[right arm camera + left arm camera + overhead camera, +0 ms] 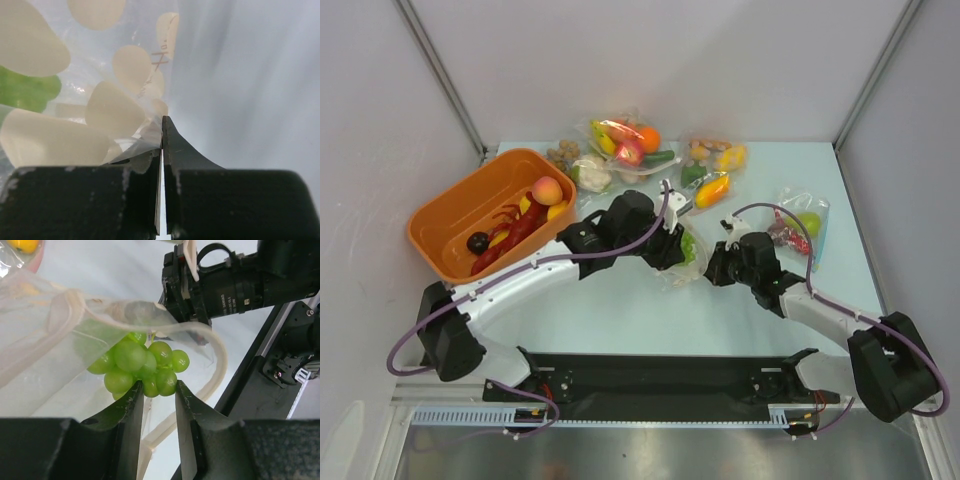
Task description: Open the zip-top bag and remove the fake food
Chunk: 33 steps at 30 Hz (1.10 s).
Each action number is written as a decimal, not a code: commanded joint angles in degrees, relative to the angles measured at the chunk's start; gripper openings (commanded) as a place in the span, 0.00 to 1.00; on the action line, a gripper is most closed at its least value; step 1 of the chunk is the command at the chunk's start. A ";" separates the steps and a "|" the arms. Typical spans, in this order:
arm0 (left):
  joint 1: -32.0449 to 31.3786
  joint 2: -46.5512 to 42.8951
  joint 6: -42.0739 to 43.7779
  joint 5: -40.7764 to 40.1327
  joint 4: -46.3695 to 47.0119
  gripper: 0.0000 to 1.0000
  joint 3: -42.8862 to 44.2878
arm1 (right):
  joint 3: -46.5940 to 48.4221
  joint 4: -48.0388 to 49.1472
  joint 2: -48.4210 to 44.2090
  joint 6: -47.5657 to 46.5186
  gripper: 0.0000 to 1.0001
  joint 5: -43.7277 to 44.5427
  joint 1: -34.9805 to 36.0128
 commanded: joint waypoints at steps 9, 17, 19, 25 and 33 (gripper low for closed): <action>-2.91 3.80 5.43 -2.68 2.09 0.33 2.74 | 2.33 -4.49 -3.86 -0.34 0.00 3.70 1.47; -4.50 3.11 6.76 -6.72 -0.20 0.33 5.91 | 3.65 -5.90 0.52 -0.43 0.00 4.49 1.12; -4.50 2.31 7.37 -6.37 0.06 0.33 6.08 | 3.66 -5.81 1.23 -0.17 0.00 4.92 1.47; -4.50 5.12 8.34 -5.76 -1.08 0.33 9.59 | 4.27 -5.37 1.94 0.27 0.00 6.24 3.93; -4.67 6.01 7.72 -6.01 -1.08 0.33 11.79 | 3.74 -5.72 2.55 0.09 0.00 6.86 4.19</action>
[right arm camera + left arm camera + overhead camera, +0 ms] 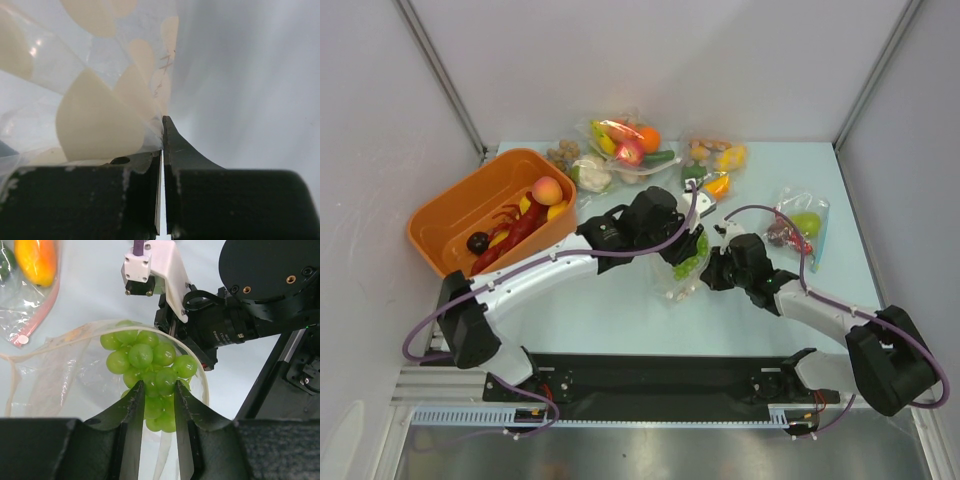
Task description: Open the zip-top bag and remove the fake food
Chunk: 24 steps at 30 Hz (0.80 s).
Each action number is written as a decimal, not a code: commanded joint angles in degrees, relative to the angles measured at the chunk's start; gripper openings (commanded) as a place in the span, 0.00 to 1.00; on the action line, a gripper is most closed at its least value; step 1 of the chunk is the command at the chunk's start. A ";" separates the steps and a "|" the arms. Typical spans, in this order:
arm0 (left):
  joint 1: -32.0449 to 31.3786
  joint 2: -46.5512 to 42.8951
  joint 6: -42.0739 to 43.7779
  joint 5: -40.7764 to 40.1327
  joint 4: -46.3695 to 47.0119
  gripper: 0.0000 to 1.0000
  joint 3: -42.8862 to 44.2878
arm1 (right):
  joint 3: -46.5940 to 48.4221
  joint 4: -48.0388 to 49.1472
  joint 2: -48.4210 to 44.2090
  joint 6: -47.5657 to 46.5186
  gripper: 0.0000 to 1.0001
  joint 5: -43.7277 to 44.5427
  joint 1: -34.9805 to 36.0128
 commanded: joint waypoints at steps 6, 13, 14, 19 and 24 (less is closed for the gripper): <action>-0.17 -3.45 1.26 -5.56 -2.51 0.33 4.67 | 1.42 1.49 1.92 0.29 0.00 0.74 0.28; -0.17 -5.38 1.26 -11.89 -7.09 0.32 4.59 | 1.25 1.85 2.01 0.29 0.00 0.56 0.19; -0.08 -5.65 1.17 -12.24 -7.79 0.32 4.50 | 1.16 1.67 2.01 0.38 0.00 0.56 0.19; -0.08 -8.54 0.73 -12.77 -8.15 0.32 4.24 | 1.16 1.85 2.10 0.47 0.00 0.65 0.19; -0.08 -9.26 1.08 -12.24 -7.53 0.33 5.81 | 1.07 2.29 2.45 0.56 0.00 0.30 0.19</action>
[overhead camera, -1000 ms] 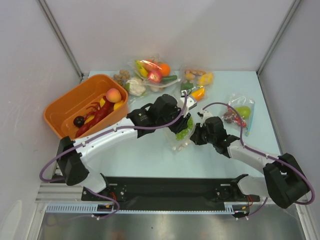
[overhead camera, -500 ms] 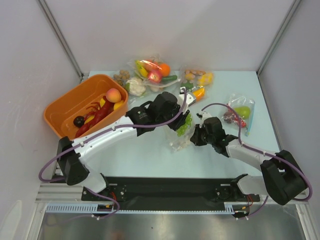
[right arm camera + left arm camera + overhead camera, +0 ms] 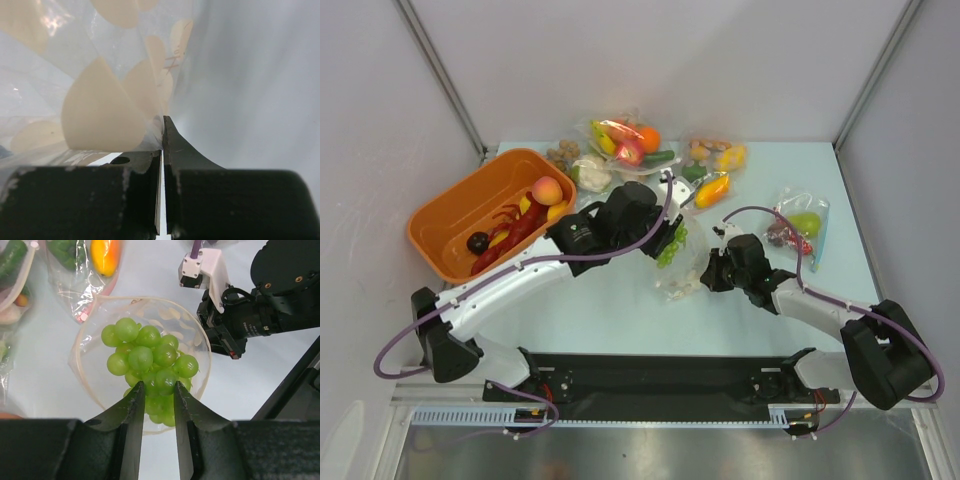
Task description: Open the zip-top bag and remove the fake food
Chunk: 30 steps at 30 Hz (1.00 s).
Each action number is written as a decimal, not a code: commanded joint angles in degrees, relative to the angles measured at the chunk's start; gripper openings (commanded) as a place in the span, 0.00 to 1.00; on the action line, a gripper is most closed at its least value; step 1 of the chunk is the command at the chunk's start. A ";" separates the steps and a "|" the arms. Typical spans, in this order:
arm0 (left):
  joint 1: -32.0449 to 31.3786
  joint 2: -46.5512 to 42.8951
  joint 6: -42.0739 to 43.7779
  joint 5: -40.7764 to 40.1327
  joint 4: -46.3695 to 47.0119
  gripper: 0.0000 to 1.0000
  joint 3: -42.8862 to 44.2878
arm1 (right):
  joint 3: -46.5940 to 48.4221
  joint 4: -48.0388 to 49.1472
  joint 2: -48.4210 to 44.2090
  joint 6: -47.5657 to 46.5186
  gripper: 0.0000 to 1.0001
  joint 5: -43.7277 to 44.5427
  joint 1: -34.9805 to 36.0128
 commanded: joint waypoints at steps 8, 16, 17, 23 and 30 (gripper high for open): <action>0.71 -0.53 -0.04 2.30 4.63 0.32 7.43 | 0.28 2.75 0.09 0.53 0.00 0.08 0.28; 5.01 -0.87 -1.71 7.21 7.10 0.33 13.59 | 0.02 2.66 -0.52 0.01 0.00 0.08 -0.16; 5.97 -1.66 -1.97 7.93 7.36 0.33 13.68 | -0.07 2.75 -0.61 0.09 0.00 -0.01 -0.24; 17.65 -5.96 -4.34 10.93 7.54 0.34 11.92 | -0.60 3.01 -1.14 -0.43 0.00 -1.41 -1.83; 36.88 -9.66 -3.73 2.96 9.12 0.35 1.32 | -0.33 1.43 -3.42 -1.31 0.00 -1.77 -3.32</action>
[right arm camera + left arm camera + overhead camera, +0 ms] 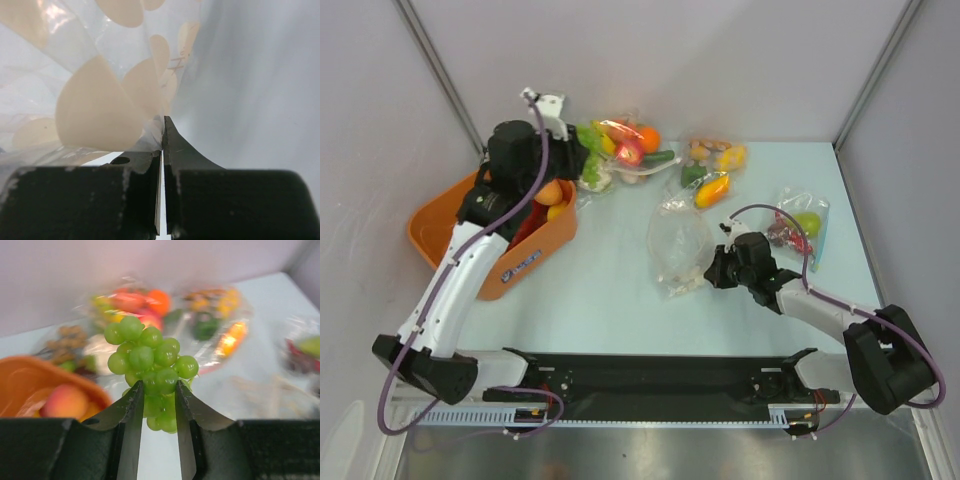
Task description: Open the zip-top bag and remove the fake food
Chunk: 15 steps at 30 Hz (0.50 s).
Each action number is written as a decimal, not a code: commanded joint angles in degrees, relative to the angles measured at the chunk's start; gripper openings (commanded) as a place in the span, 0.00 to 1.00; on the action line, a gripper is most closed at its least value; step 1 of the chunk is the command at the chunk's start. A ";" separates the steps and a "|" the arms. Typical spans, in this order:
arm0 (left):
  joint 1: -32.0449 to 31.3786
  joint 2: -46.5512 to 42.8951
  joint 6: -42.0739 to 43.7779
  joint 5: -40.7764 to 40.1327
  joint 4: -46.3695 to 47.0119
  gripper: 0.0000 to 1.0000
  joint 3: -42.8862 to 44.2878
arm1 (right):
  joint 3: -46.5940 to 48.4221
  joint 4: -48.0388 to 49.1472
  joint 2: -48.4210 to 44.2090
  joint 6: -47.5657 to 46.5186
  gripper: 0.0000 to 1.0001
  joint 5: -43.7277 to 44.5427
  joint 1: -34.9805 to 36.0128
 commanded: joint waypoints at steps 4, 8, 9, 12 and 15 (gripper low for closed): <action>14.92 -5.54 -0.87 -7.27 8.32 0.35 -15.08 | 0.80 -0.76 -3.12 -1.73 0.00 -0.46 -1.05; 18.80 -5.82 1.24 -11.05 11.68 0.36 -21.77 | 1.07 -1.90 -3.74 -2.17 0.00 -0.37 -1.40; 19.67 -5.20 1.85 -11.31 11.95 0.36 -22.38 | 1.16 -1.82 -3.57 -2.17 0.00 -0.37 -1.49; 22.04 -2.04 1.77 -10.35 12.21 0.38 -22.22 | 1.42 -1.73 -3.30 -1.82 0.00 -0.63 -1.58; 23.98 1.03 0.54 -7.19 11.86 0.40 -21.52 | 1.25 -1.38 -2.95 -1.47 0.00 -0.89 -1.58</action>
